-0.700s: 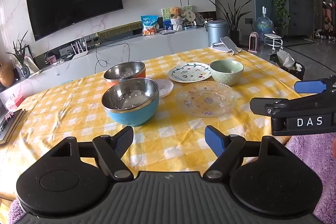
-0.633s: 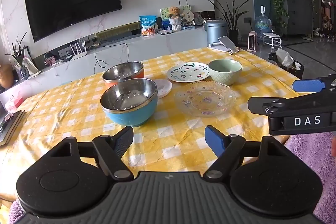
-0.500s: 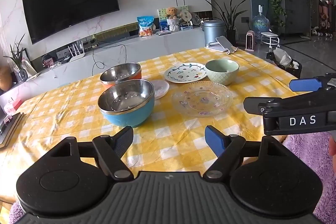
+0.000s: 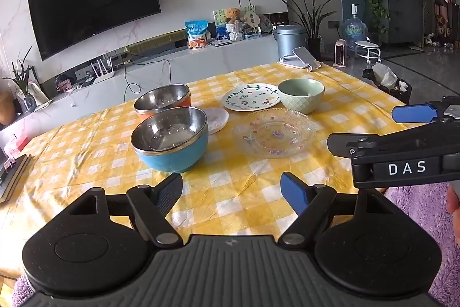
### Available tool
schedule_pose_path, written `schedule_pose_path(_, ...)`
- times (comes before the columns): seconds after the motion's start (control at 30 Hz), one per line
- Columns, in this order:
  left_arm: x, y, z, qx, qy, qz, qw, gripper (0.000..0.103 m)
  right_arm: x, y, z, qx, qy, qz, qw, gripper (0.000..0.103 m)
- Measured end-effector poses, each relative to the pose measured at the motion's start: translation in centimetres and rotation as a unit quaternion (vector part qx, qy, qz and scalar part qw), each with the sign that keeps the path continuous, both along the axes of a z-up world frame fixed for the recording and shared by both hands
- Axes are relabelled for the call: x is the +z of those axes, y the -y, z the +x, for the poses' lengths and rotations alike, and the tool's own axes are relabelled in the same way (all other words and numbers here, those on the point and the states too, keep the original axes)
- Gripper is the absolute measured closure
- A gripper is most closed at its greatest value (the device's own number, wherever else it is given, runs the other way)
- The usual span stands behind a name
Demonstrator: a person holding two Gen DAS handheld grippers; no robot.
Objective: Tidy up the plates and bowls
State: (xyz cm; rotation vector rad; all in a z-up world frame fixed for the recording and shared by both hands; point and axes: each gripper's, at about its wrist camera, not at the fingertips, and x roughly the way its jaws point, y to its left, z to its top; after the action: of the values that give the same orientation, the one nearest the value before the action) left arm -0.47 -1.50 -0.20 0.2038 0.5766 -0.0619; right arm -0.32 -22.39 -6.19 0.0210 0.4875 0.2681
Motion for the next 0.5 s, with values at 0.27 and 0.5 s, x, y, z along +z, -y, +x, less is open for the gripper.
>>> schedule_pose_path(0.27, 0.00, 0.14, -0.07, -0.001, -0.002, -0.001, 1.0000, 0.012, 0.04, 0.01, -0.03, 0.000, 0.000, -0.001, 1.000, 0.003)
schedule_pose_path(0.5, -0.06, 0.25, -0.15, 0.000, -0.002, -0.001, 1.0000, 0.012, -0.10, 0.09, 0.06, 0.000, 0.000, -0.001, 1.000, 0.003)
